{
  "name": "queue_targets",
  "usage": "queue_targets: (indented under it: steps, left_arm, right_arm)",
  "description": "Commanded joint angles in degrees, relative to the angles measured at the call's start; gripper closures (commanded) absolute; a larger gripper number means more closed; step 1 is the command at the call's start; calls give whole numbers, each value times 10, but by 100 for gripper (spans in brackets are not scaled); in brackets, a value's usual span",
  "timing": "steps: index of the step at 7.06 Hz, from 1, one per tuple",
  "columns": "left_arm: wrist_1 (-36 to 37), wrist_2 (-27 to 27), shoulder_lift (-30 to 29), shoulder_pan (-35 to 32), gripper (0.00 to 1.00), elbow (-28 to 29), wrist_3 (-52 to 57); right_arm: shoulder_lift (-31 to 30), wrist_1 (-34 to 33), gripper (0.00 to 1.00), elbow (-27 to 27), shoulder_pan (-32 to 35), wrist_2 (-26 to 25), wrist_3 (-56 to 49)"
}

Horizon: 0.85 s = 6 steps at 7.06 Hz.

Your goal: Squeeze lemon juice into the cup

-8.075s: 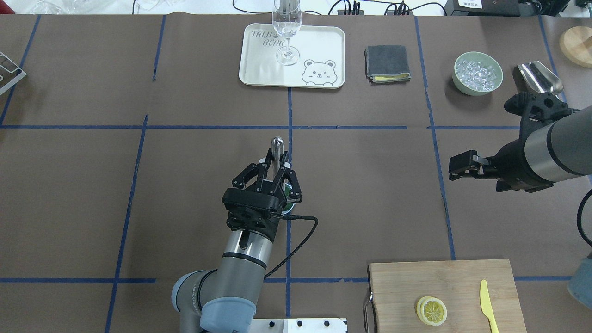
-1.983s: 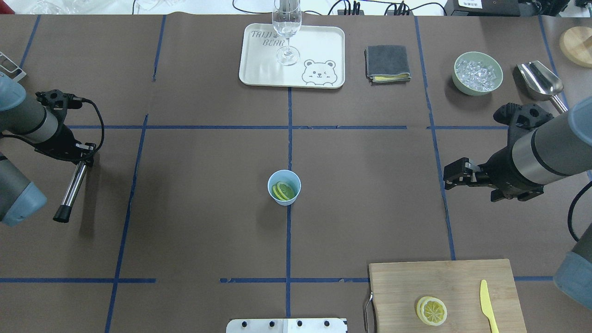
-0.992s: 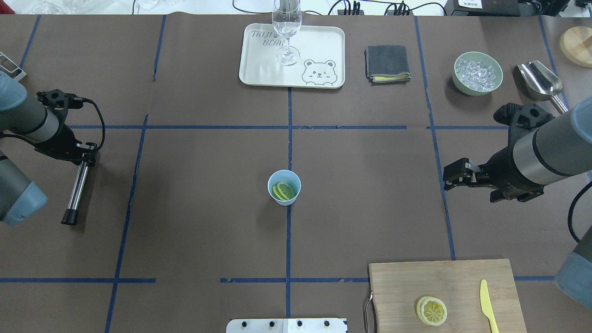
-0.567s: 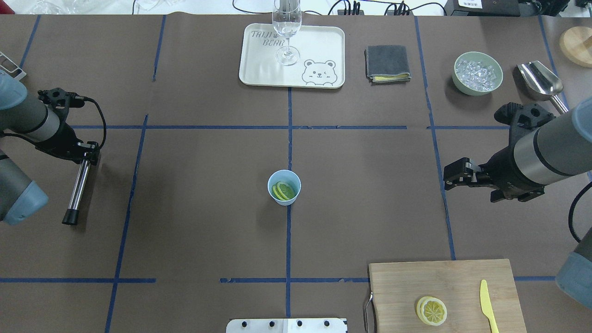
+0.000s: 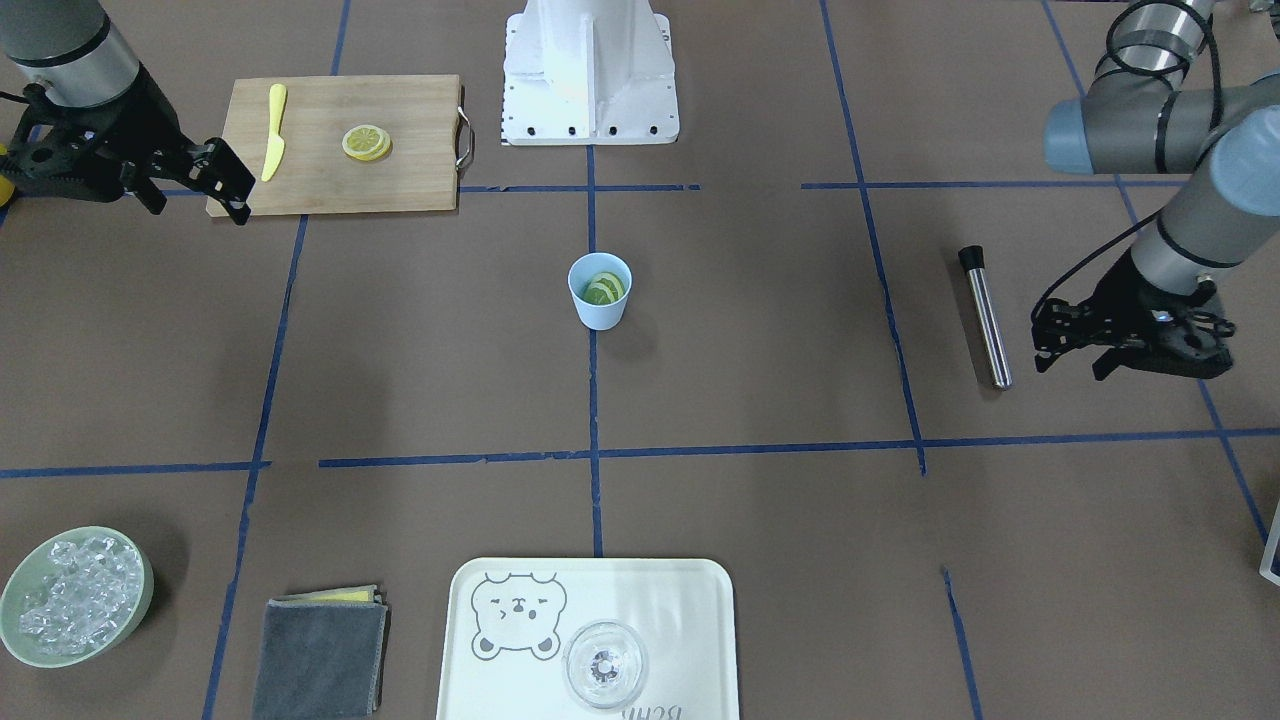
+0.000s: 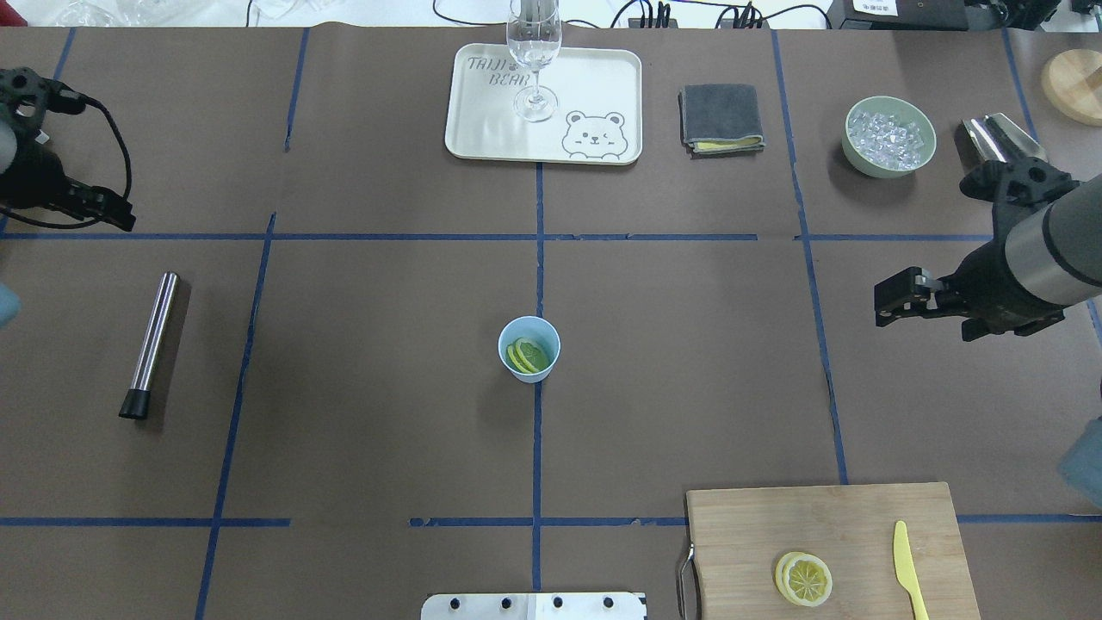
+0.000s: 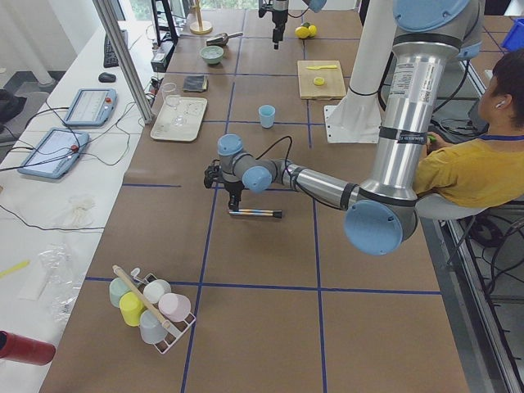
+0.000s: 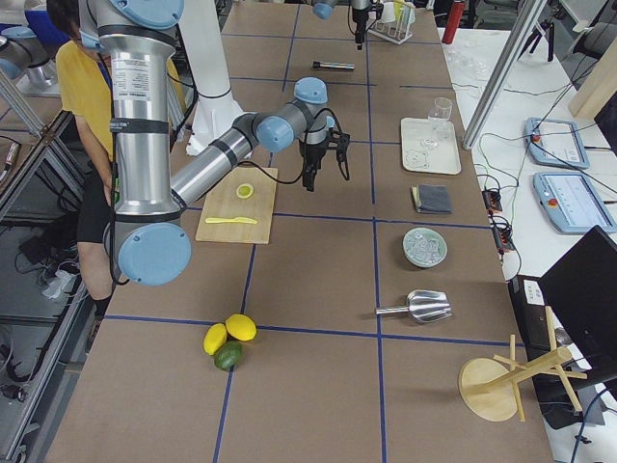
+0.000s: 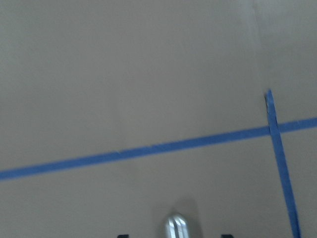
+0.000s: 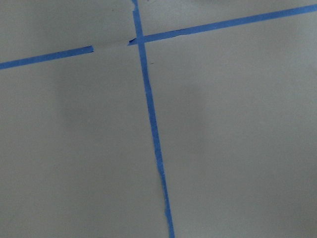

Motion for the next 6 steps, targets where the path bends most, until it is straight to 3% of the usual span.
queue_targets:
  steps: [1,2,4,5,6]
  left_arm:
    - [13,-32,5,-47,31,-2,67]
    - [14,-34,6,-64,31,0,90]
    - [86,-66,13,-160,31,5,266]
    - [118,-69,14,-202,30,16,343]
    - [136,-69,15,-244,11,42,420]
  right_arm:
    - [-22,0,0,-21,63,50,-86]
    - [-37,1,0,-28,84,51,-125]
    - [-67,-1,0,-73,182,66,-292]
    - [-71,-1,0,-121,251,112,-383]
    - [-69,-1,0,-172,307,130,-479]
